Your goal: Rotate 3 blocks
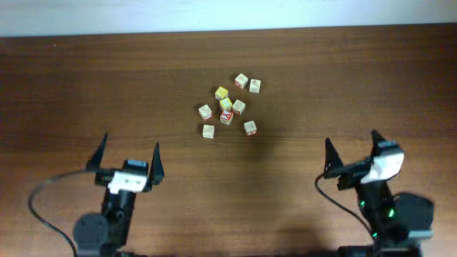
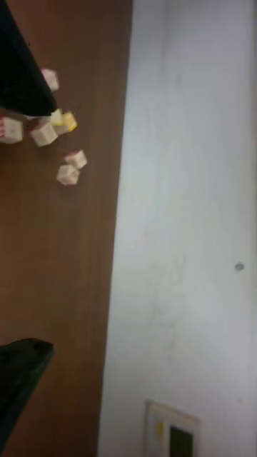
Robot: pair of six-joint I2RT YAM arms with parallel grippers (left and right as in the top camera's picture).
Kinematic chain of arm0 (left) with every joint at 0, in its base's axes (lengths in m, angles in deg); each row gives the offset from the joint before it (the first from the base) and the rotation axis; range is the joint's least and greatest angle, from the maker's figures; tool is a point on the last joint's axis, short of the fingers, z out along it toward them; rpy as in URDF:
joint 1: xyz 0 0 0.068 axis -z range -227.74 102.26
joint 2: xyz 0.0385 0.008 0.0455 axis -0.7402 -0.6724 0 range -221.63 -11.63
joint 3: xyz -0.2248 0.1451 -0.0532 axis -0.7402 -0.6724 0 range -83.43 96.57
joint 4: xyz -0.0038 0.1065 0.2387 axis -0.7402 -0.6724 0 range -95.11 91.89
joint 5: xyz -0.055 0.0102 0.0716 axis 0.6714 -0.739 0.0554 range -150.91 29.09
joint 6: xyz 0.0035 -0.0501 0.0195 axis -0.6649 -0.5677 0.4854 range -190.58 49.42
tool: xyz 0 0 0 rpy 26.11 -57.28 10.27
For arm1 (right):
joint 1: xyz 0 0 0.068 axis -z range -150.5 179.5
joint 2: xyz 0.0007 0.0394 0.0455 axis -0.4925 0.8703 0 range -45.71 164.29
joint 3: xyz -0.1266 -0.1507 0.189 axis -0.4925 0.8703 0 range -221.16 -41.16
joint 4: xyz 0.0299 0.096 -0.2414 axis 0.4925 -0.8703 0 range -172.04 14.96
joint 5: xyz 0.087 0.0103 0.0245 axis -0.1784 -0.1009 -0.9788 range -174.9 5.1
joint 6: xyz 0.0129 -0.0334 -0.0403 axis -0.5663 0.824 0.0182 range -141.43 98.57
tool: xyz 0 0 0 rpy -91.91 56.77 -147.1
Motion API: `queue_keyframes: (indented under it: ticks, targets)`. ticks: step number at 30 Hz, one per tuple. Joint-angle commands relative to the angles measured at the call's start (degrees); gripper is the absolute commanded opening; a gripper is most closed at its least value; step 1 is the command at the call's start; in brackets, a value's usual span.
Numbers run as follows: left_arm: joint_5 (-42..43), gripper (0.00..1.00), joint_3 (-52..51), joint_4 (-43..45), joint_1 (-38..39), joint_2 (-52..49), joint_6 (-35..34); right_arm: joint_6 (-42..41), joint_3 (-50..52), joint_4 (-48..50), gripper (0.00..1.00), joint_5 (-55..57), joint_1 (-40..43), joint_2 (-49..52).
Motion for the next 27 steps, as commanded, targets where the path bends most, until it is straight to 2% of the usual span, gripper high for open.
queue_keyframes:
  ticks: [1, 2, 4, 9, 12, 14, 16, 19, 21, 22, 24, 25, 26, 27]
  targets:
    - [6.9, 0.99, 14.0, -5.6, -0.4, -14.3, 0.7, -0.2, -13.6, -6.4, 0.98, -2.6, 0.4, 11.2]
    - [8.6, 0.99, 15.8, -6.3, -0.4, -16.3, 1.3, -0.2, -16.7, -8.2, 0.98, -2.7, 0.4, 14.1]
    - [15.1, 0.99, 26.1, -11.1, -0.4, -27.3, 1.4, -0.2, -25.1, -14.9, 0.98, -3.8, 0.4, 22.0]
    - [21.4, 0.99, 46.3, -25.3, -0.4, -47.1, 1.4, -0.2, -44.9, -34.1, 0.98, -5.6, 0.4, 41.2]
    - [22.5, 0.99, 54.1, -34.0, -0.4, -55.3, 1.4, -0.2, -54.6, -44.4, 0.98, -6.1, -0.1, 52.5]
    - [22.9, 0.99, 54.6, -36.4, -0.3, -59.1, 1.4, -0.2, -59.5, -50.0, 0.99, -6.4, -2.0, 60.5]
    - [22.9, 0.99, 54.6, -38.4, -0.3, -63.2, -0.5, -0.5, -60.7, -49.9, 0.99, -9.1, -4.2, 67.9]
    - [24.8, 0.99, 54.6, -45.8, -0.3, -66.8, -5.9, -2.2, -60.7, -44.5, 0.98, -24.6, -6.1, 76.7]
    - [24.7, 0.99, 54.6, -47.4, -0.3, -67.8, -6.0, -2.2, -60.7, -38.5, 0.99, -32.3, -7.4, 80.8]
    - [24.7, 0.99, 54.6, -47.3, -0.4, -68.3, -6.0, -3.1, -60.7, -36.4, 1.0, -31.4, -8.7, 82.4]
    - [23.1, 0.99, 54.6, -46.4, -0.4, -69.5, -7.3, -9.0, -60.7, -33.4, 0.99, -17.7, -14.0, 84.8]
    - [19.3, 0.99, 54.6, -45.7, -0.4, -69.8, -11.7, -11.1, -60.7, -32.7, 0.99, -10.1, -17.1, 85.5]
    - [11.2, 0.99, 54.6, -45.1, -0.4, -69.9, -19.2, -12.7, -60.7, -32.3, 0.99, -3.4, -20.2, 86.0]
    - [5.9, 0.99, 54.6, -44.9, -0.4, -69.9, -23.2, -14.0, -60.7, -32.3, 0.99, 0.7, -21.8, 86.5]
